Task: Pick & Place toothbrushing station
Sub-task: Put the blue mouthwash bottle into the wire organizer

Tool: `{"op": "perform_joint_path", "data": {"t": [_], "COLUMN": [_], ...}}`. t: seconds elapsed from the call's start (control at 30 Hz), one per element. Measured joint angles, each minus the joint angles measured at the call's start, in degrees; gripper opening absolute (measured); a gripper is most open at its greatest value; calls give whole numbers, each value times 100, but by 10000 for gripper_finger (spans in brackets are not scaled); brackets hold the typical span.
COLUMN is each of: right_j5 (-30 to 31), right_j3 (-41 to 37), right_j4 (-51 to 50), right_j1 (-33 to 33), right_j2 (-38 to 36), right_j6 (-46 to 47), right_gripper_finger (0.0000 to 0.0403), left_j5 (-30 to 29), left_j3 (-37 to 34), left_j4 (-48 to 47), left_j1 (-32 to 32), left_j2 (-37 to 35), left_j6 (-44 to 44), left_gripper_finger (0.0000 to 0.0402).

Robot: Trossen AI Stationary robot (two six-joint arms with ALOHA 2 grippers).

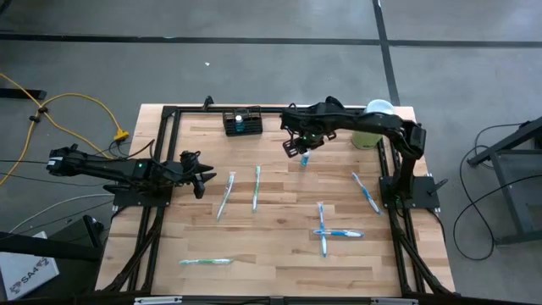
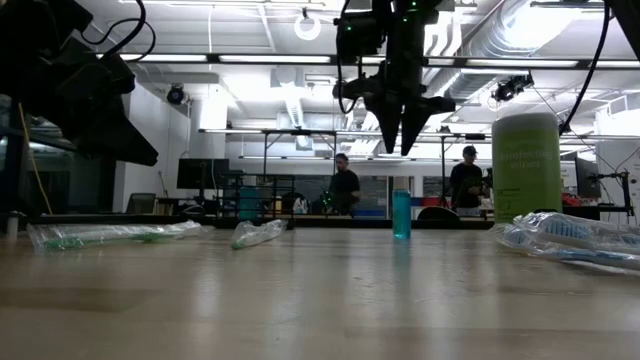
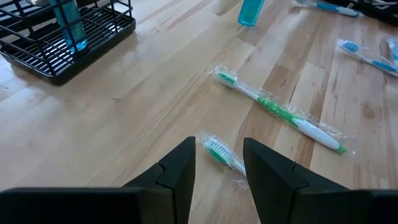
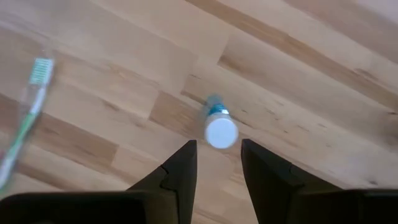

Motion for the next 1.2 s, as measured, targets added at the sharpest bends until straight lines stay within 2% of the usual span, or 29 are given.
{"op": "perform_joint_path", "data": {"t": [0.27,0.87,1.2], "right_j5": [185,133,9], "right_j3": [0,0,0], "right_j4": [-19,174,135], "right_j1": [1,136,147], "right_j2": [0,-2,-4], "right_j6": [-29,-34,-30], "right_gripper_finger": [117,117,160], "left_j5": [0,0,0], "left_j3": [0,0,0], "left_j4": [-2,-2,-4], "left_j1": [-1,1,0], "left_j2": [1,1,-1], "left_j6": [1,0,0], "left_gripper_finger": [131,131,131]}}
